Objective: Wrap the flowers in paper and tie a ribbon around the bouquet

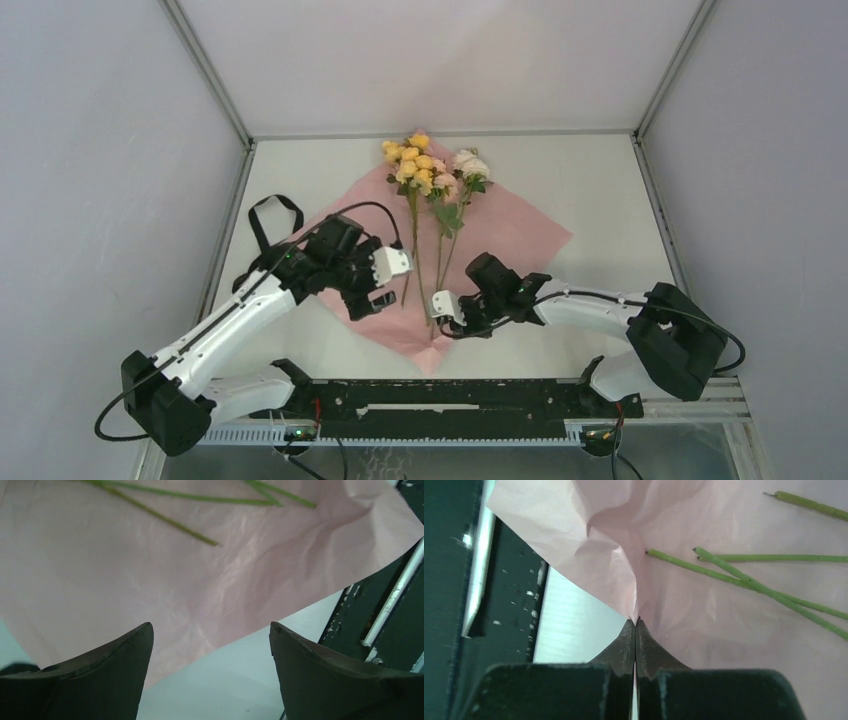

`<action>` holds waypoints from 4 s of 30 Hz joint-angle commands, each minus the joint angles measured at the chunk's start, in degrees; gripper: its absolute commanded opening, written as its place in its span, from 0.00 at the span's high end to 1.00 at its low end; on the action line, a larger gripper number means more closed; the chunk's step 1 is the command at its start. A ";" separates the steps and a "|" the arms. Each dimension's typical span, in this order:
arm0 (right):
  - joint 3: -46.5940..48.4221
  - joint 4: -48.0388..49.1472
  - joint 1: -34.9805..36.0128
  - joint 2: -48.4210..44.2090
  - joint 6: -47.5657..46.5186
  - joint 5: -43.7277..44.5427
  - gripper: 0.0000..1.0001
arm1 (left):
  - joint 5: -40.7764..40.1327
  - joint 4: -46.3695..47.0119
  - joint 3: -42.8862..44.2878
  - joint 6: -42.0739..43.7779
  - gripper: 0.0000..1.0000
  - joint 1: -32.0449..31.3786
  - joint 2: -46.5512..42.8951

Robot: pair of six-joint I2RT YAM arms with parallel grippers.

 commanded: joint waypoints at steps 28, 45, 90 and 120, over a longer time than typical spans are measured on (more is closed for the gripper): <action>4.32 0.52 -8.20 2.85 19.41 -16.76 0.59 | -8.05 24.88 -16.69 4.00 1.00 -27.62 0.59; -2.45 25.53 -11.71 3.14 72.28 2.57 0.78 | -1.34 17.45 -11.04 -2.55 1.00 -20.16 0.26; -3.76 25.04 -11.87 5.59 61.86 -3.67 0.56 | 0.92 20.91 -0.94 -8.65 1.00 -2.73 23.38; -4.38 23.72 -17.96 12.96 76.23 -1.75 1.00 | -22.42 20.21 -12.34 7.33 0.75 -23.38 11.04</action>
